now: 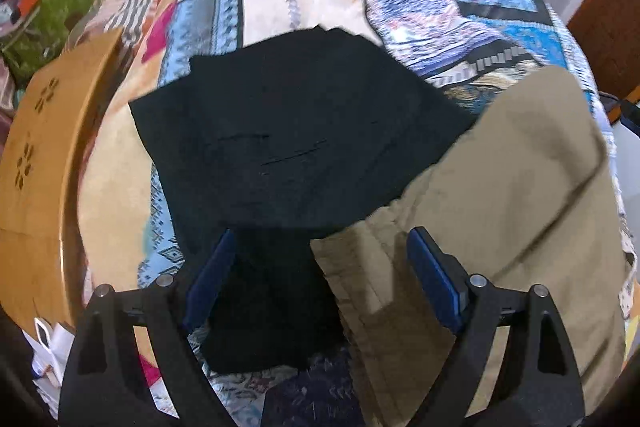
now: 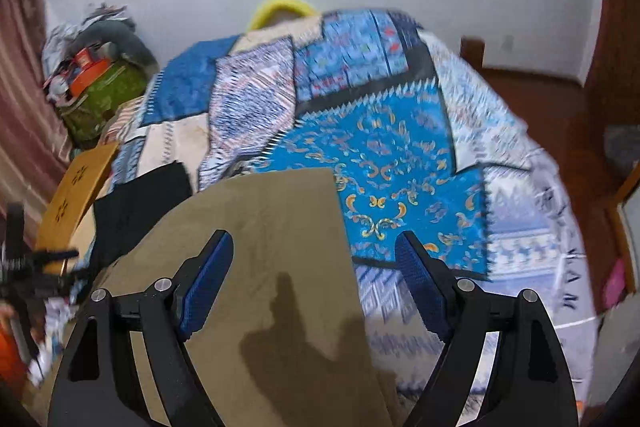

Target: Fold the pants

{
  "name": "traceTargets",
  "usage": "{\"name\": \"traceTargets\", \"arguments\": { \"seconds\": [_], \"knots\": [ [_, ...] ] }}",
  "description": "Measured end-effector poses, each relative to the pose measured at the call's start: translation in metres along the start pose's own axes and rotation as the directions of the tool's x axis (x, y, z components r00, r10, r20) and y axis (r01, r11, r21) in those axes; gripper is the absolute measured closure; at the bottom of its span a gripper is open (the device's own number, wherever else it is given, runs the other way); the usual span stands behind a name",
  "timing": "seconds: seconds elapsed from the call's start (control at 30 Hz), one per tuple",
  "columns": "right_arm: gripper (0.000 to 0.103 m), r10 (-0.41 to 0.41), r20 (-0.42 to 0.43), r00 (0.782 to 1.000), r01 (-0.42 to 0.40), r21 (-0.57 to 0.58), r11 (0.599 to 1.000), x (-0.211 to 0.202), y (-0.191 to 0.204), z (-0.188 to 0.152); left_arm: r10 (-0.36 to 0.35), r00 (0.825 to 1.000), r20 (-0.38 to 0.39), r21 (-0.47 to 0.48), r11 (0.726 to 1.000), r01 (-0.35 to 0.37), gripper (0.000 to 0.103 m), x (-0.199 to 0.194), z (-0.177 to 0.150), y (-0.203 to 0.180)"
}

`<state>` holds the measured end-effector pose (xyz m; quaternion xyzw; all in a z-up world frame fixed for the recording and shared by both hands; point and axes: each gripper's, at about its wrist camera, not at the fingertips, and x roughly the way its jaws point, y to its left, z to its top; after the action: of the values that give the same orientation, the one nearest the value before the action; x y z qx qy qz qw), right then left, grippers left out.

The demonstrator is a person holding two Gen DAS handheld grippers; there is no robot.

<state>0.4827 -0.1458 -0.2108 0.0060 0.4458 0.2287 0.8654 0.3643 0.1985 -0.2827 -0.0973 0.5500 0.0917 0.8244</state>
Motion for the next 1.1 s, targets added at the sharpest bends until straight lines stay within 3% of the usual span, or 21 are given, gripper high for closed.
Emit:
{"name": "traceTargets", "arguments": {
  "seconds": [0.2,0.3,0.37,0.43,0.5,0.57,0.63,0.83,1.0,1.1],
  "knots": [
    [0.027,0.005,-0.045,0.999,-0.002,0.068,0.998,0.050,-0.014,0.015,-0.080,0.996,-0.042,-0.057,0.995,0.078,0.019,0.022,0.002,0.004],
    [0.032,-0.004,-0.036,0.999,0.006,0.072,0.997,0.067,-0.013,0.015,-0.143,0.987,-0.073,-0.081,0.987,0.137,0.033,0.030,0.002,0.003],
    [0.035,-0.033,-0.013,0.999,0.034,0.025,0.999,0.067,-0.004,0.013,-0.183,0.980,-0.074,-0.078,0.981,0.178,0.050,0.031,0.003,-0.002],
    [0.047,-0.036,0.010,0.999,0.036,0.003,0.999,0.066,0.000,0.012,-0.157,0.986,-0.064,-0.049,0.987,0.154,0.054,0.028,0.003,-0.009],
    [0.072,-0.033,0.019,0.999,0.034,-0.038,0.999,0.064,0.007,0.010,-0.108,0.993,-0.049,-0.006,0.994,0.108,0.055,0.024,0.002,-0.017],
    [0.087,-0.043,0.010,0.999,0.043,-0.067,0.997,0.065,0.012,0.011,-0.059,0.998,-0.036,0.028,0.998,0.060,0.057,0.019,0.002,-0.025],
    [0.090,-0.061,0.012,0.998,0.062,-0.088,0.994,0.063,0.015,0.012,-0.029,0.999,-0.019,0.046,0.998,0.030,0.059,0.013,0.003,-0.027],
    [0.092,-0.084,0.107,0.991,0.092,-0.081,0.992,0.025,0.018,0.022,-0.003,0.995,0.103,0.018,1.000,0.002,0.060,-0.037,0.018,-0.017],
    [0.097,-0.048,0.220,0.974,0.064,-0.063,0.996,-0.035,0.023,0.046,-0.010,0.968,0.252,0.046,0.999,-0.002,0.061,-0.109,0.027,-0.024],
    [0.097,-0.038,0.300,0.953,0.060,-0.064,0.996,-0.080,0.029,0.053,-0.019,0.948,0.316,0.060,0.998,0.001,0.061,-0.143,0.027,-0.033]
  ]
}}
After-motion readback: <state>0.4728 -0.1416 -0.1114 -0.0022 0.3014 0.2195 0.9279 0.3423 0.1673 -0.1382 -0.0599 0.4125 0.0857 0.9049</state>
